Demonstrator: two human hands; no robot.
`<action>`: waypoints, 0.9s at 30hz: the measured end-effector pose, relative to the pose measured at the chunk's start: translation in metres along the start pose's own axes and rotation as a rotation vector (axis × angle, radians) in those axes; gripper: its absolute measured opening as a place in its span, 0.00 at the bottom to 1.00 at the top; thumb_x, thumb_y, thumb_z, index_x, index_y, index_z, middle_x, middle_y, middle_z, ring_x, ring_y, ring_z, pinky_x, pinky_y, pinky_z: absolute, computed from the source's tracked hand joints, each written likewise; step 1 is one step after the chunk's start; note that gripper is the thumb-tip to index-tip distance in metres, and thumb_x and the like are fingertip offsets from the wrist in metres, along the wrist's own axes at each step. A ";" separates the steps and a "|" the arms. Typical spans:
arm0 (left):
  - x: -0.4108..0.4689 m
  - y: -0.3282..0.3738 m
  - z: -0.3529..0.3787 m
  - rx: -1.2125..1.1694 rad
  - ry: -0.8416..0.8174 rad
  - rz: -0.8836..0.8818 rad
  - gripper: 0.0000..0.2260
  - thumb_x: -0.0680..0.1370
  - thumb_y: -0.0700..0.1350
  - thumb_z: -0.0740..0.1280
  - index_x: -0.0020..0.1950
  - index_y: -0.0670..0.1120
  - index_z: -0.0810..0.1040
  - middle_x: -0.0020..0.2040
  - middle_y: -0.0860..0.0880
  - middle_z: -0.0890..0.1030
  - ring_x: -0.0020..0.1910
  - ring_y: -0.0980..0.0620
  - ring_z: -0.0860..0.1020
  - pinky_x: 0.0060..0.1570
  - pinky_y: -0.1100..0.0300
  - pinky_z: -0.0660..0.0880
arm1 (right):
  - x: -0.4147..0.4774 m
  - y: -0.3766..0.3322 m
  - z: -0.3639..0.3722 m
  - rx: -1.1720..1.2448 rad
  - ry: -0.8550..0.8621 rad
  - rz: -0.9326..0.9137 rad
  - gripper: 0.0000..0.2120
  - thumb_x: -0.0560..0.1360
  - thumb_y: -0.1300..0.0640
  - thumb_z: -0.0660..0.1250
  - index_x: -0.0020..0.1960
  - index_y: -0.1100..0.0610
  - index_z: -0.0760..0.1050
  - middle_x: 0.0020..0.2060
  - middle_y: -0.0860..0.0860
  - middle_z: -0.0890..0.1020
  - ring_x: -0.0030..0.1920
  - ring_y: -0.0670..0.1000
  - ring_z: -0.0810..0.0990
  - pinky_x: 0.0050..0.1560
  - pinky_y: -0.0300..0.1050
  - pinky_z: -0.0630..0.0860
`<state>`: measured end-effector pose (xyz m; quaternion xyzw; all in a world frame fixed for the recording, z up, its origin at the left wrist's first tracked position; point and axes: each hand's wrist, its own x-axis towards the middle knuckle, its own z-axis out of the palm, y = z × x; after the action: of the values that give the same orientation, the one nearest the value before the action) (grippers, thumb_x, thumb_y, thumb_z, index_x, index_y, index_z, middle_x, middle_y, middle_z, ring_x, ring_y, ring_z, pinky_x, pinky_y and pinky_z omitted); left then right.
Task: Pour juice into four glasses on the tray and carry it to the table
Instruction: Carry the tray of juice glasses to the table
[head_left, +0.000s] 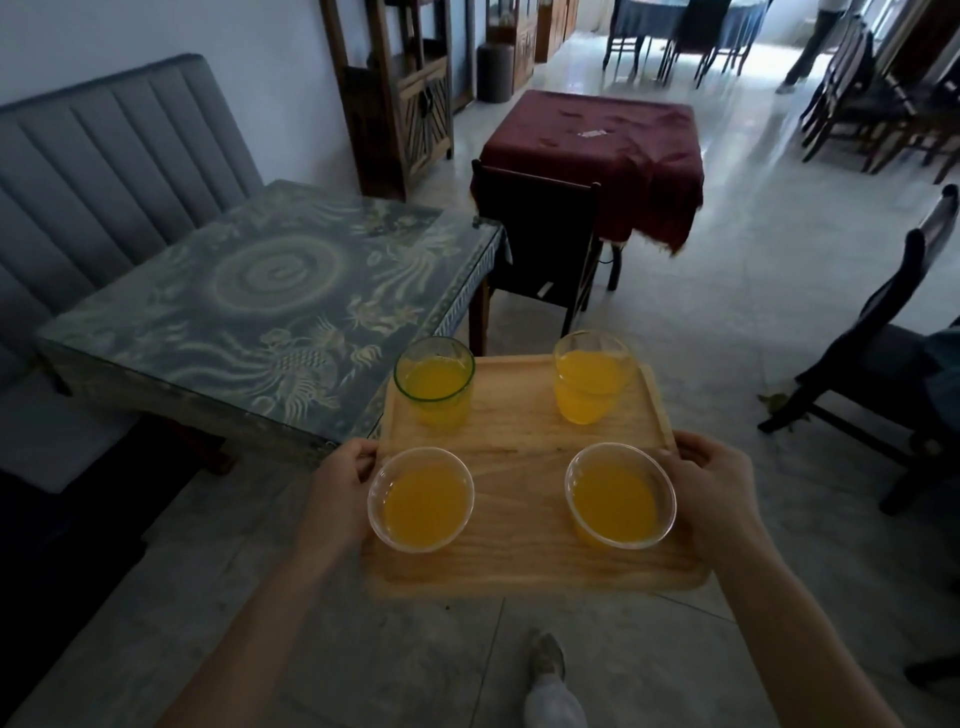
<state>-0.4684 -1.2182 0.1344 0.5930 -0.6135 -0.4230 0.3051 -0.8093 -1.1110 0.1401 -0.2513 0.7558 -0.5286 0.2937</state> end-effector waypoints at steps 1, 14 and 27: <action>0.009 0.004 0.006 0.001 -0.001 -0.002 0.05 0.79 0.41 0.70 0.53 0.49 0.79 0.47 0.54 0.85 0.47 0.53 0.84 0.43 0.57 0.80 | 0.013 -0.002 -0.001 -0.002 -0.002 -0.002 0.13 0.75 0.64 0.72 0.60 0.57 0.82 0.44 0.48 0.85 0.44 0.51 0.85 0.49 0.57 0.84; 0.123 0.066 0.077 0.036 0.100 -0.054 0.06 0.80 0.41 0.70 0.56 0.44 0.79 0.53 0.46 0.85 0.52 0.47 0.83 0.49 0.53 0.79 | 0.194 -0.048 0.011 -0.046 -0.120 -0.040 0.13 0.75 0.61 0.72 0.59 0.54 0.82 0.44 0.46 0.85 0.41 0.49 0.86 0.42 0.49 0.83; 0.235 0.077 0.103 -0.046 0.196 -0.121 0.04 0.78 0.43 0.72 0.52 0.49 0.80 0.47 0.51 0.85 0.47 0.50 0.84 0.45 0.53 0.80 | 0.326 -0.081 0.072 -0.097 -0.182 -0.020 0.12 0.75 0.58 0.72 0.59 0.50 0.81 0.45 0.43 0.83 0.45 0.48 0.84 0.44 0.50 0.83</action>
<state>-0.6207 -1.4382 0.1255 0.6601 -0.5341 -0.3946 0.3511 -0.9810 -1.4081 0.1390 -0.3197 0.7480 -0.4694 0.3434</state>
